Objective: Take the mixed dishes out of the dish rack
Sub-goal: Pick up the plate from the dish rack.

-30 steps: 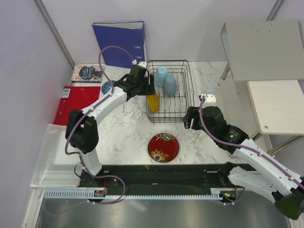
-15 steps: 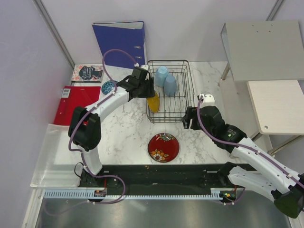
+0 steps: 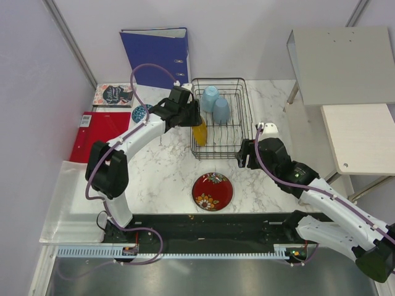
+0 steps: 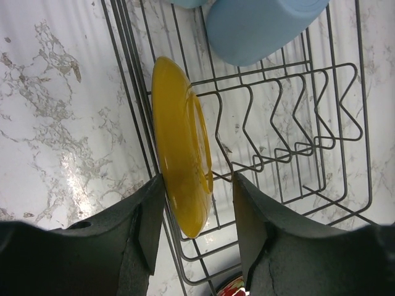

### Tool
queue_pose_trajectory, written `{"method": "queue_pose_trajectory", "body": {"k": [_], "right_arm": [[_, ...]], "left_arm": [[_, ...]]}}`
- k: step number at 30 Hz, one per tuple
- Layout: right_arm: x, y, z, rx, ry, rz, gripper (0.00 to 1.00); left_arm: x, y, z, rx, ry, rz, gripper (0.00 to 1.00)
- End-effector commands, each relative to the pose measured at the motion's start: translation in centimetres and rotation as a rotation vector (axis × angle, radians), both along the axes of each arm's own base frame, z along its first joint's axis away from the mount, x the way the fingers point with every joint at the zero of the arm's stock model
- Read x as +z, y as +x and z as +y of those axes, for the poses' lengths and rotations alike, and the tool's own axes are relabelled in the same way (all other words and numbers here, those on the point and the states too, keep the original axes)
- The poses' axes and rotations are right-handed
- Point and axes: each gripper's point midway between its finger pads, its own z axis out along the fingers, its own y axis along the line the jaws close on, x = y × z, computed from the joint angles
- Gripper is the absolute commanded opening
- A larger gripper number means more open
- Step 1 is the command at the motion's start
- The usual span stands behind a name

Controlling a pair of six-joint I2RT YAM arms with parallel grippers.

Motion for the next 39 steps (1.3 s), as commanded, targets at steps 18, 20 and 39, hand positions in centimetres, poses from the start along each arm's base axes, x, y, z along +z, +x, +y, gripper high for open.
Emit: {"method": "queue_pose_trajectory", "body": {"k": [18, 20, 39], "right_arm": [[-0.5, -0.2, 0.3, 0.002, 0.027, 0.0, 0.73], [-0.6, -0.2, 0.2, 0.002, 0.027, 0.0, 0.73], [-1.1, -0.2, 0.3, 0.004, 0.022, 0.009, 0.73]], "left_arm": [[1.9, -0.9, -1.0, 0.007, -0.069, -0.036, 0.56], [2.7, -0.7, -0.4, 0.032, -0.058, -0.065, 0.59], [0.1, -1.2, -0.3, 0.042, -0.051, -0.001, 0.74]]}}
